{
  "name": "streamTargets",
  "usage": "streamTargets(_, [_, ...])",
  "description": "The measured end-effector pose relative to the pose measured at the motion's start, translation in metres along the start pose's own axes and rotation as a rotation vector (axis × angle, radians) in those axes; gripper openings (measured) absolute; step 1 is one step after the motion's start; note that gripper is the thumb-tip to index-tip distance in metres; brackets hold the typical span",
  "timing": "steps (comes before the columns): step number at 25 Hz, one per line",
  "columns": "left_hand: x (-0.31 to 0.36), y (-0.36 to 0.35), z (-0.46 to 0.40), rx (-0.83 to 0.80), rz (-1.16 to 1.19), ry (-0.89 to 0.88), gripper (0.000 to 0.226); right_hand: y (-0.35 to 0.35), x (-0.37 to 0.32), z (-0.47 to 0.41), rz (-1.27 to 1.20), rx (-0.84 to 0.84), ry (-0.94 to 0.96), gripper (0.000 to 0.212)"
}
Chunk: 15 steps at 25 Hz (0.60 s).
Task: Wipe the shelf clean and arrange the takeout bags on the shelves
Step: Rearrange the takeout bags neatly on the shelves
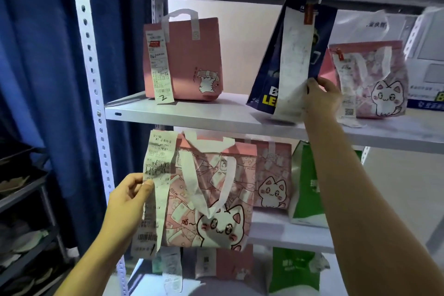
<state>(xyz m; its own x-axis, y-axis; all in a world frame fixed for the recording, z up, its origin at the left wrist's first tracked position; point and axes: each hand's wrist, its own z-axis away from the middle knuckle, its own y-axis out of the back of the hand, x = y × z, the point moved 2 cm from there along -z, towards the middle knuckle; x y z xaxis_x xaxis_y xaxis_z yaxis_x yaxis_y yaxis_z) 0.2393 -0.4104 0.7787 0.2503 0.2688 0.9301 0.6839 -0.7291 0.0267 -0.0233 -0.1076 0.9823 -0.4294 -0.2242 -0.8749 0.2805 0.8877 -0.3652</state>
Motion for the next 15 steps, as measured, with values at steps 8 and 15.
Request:
streamTargets(8, [-0.007, 0.087, 0.037, -0.024, -0.020, 0.053, 0.020, 0.031, -0.032, 0.117, -0.104, 0.025, 0.088, 0.017])
streamTargets(15, [-0.022, 0.140, 0.073, -0.037, -0.007, 0.156, 0.012, 0.065, -0.033, 0.217, -0.082, 0.019, 0.101, 0.017])
